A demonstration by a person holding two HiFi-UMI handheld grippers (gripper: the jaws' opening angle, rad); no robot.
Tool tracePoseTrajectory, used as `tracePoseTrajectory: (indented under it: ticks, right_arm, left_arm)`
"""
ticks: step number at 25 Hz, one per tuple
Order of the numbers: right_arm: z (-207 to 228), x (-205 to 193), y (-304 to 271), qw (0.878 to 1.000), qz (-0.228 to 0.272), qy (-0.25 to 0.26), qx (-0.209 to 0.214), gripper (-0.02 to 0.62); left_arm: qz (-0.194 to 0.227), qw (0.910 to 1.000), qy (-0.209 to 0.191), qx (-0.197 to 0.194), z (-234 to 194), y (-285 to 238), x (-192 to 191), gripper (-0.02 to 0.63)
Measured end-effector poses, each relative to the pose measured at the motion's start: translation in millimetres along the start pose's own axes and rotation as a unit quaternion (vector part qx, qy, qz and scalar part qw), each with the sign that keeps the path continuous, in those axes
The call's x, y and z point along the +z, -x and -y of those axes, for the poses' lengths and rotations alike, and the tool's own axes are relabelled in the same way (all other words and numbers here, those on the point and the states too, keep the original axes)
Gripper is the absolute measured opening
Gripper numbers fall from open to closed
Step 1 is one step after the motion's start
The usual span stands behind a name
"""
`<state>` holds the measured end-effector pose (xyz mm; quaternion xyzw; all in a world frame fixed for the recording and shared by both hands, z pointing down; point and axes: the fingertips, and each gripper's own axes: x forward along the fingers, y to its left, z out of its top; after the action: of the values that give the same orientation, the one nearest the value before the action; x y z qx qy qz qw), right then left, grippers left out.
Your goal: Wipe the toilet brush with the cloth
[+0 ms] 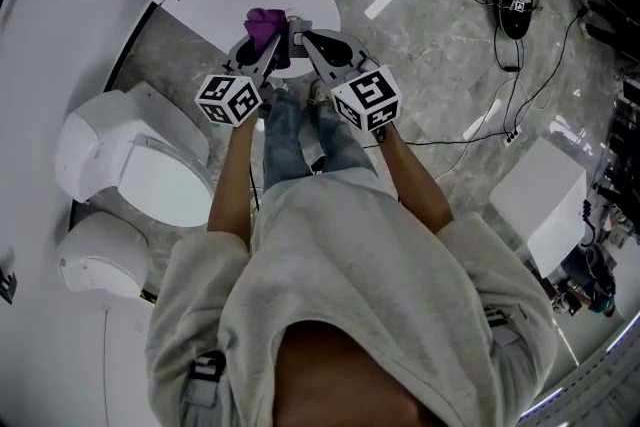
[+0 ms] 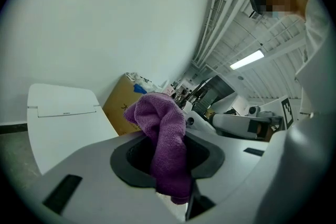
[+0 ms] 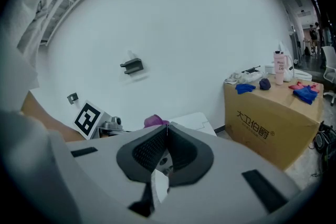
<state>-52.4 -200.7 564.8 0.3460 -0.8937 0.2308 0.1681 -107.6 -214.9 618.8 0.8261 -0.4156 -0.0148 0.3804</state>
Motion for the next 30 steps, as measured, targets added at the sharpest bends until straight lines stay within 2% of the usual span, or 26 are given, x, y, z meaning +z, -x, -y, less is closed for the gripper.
tracePoseTrajectory:
  ticks: [15,21,24,27,30]
  right_arm:
    - [0.3,-1.1,1.9,1.000,-0.001,0.003,-0.005,0.031]
    - [-1.8,-1.6,1.6,1.000,-0.003,0.007,-0.002,0.031]
    - [-1.4,-2.5,1.4,1.000,-0.004,0.008,-0.003,0.031]
    - [-1.6,-2.5,1.2,1.000,-0.003,0.008,-0.002,0.031]
    - [-1.1,-3.0,0.8,1.000,-0.004,0.009,-0.001,0.031]
  left_arm:
    - [-0.018,0.9990,0.034,0.025,-37.6,-14.1,-21.7,0.126]
    - [-0.071,0.9962,0.008,0.049,-58.5,-10.2,-45.2,0.126]
    - [-0.084,0.9942,0.016,0.065,-71.5,-0.3,-57.8,0.126]
    - [-0.084,0.9934,0.019,0.077,-78.3,12.2,-60.4,0.126]
    - [-0.065,0.9944,0.018,0.081,-77.9,22.7,-49.9,0.126]
